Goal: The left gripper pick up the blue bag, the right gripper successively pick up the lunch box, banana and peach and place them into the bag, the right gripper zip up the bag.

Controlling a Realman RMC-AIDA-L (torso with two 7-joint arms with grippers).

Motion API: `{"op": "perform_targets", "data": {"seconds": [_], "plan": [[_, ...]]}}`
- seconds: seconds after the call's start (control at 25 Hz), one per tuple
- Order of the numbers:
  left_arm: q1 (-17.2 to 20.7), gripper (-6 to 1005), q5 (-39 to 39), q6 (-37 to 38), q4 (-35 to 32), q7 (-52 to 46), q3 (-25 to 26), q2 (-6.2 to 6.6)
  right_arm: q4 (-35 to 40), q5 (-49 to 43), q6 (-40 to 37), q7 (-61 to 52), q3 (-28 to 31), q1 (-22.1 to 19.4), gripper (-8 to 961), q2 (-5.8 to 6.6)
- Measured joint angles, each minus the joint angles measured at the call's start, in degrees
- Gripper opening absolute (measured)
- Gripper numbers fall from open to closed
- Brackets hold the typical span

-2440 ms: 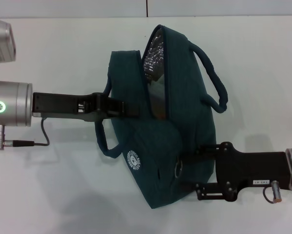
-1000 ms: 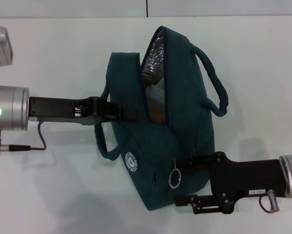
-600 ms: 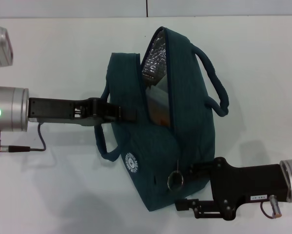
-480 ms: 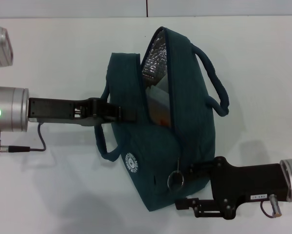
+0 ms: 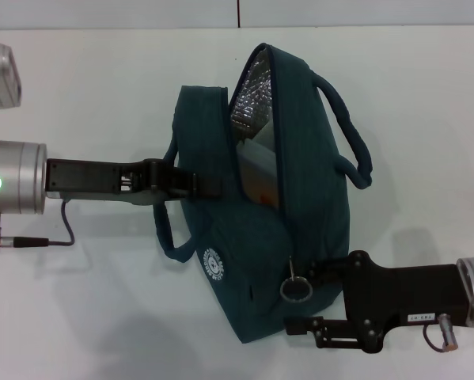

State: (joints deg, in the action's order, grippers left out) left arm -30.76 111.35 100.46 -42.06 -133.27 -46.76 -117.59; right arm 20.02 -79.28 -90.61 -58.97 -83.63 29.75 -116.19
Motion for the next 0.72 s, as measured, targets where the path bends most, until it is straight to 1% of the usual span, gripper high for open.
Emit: {"op": "perform_targets", "data": {"seconds": [0.2, 0.52, 0.72], "plan": [[0.00, 49, 0.00, 0.00, -0.02, -0.06, 0.00, 0.00, -0.24, 0.06, 0.01, -0.05, 0.06, -0.06, 493, 0.01], [0.04, 49, 0.00, 0.00, 0.00, -0.09, 0.00, 0.00, -0.28, 1.43, 0.38, -0.41, 0.14, -1.17, 362, 0.33], [0.07, 49, 0.00, 0.06, 0.03, -0.13, 0.00, 0.00, -0.08, 2.64, 0.49, -0.30, 0.14, -1.94, 361, 0.43]]}}
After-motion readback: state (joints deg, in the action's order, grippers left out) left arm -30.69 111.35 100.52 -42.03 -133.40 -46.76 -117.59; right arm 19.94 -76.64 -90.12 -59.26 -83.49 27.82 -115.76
